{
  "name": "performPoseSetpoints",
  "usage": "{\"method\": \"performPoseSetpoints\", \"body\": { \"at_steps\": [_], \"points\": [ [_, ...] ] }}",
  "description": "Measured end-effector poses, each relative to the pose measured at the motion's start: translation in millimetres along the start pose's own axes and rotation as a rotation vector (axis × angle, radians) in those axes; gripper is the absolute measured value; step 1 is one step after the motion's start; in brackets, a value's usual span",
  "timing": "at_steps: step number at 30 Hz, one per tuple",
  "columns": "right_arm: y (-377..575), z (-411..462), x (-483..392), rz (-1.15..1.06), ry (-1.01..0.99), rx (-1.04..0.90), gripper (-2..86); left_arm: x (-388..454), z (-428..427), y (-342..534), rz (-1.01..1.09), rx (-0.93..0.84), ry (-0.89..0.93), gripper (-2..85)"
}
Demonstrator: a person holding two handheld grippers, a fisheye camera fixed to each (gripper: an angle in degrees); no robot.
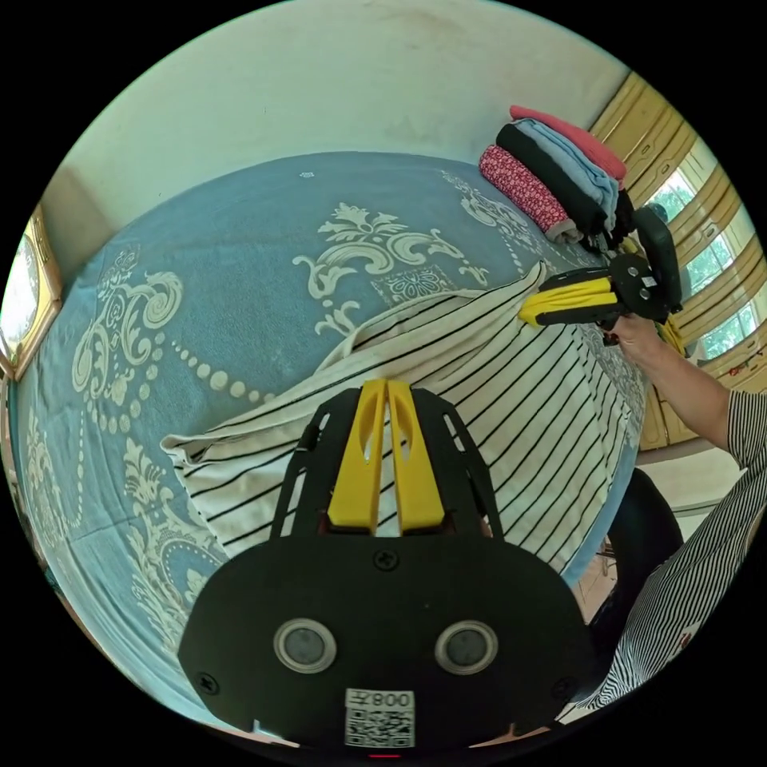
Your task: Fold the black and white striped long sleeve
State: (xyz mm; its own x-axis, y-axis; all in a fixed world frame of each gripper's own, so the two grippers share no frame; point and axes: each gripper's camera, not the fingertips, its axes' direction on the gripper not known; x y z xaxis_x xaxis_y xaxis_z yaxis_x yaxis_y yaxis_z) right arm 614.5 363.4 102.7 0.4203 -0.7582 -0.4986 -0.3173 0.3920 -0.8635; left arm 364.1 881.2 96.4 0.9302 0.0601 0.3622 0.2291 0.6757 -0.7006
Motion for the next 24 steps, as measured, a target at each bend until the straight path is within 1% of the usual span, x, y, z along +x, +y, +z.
{"method": "performPoseSetpoints", "body": {
  "at_steps": [2,6,9,11,13,16,19,21,24],
  "points": [
    [-4.2,-0.4,-3.3,0.01,0.027,0.014,0.1,1.8,2.3,-4.4,-0.005,0.009,-0.007,0.1],
    [-17.3,-0.7,-7.6,0.03,0.095,0.036,0.1,9.0,-3.0,-12.0,-0.028,0.06,-0.078,0.2],
    [-26.7,3.6,-3.7,0.062,0.116,0.032,0.1,18.0,-13.1,-6.7,-0.043,0.132,-0.038,0.2],
    [-30.1,5.6,1.1,0.09,0.104,0.03,0.1,30.3,-13.5,-1.6,-0.011,0.145,0.01,0.2],
    [-30.3,3.7,3.9,0.113,0.074,0.05,0.1,45.0,-7.4,2.7,0.034,0.132,0.02,0.2],
    [-27.1,-0.2,2.4,0.135,0.048,0.078,0.1,60.0,12.8,3.6,0.083,0.049,-0.006,0.2],
    [-21.7,-0.2,-0.7,0.142,0.068,0.072,0.1,62.7,8.1,4.2,0.08,0.101,0.01,0.2],
    [-16.5,-0.7,2.6,0.157,0.047,0.076,0.1,68.8,2.5,4.5,0.095,0.125,0.038,0.2],
    [-7.1,-3.2,8.5,0.184,0.013,0.095,0.1,85.3,1.4,11.8,0.148,0.12,0.004,0.2]
  ]
}}
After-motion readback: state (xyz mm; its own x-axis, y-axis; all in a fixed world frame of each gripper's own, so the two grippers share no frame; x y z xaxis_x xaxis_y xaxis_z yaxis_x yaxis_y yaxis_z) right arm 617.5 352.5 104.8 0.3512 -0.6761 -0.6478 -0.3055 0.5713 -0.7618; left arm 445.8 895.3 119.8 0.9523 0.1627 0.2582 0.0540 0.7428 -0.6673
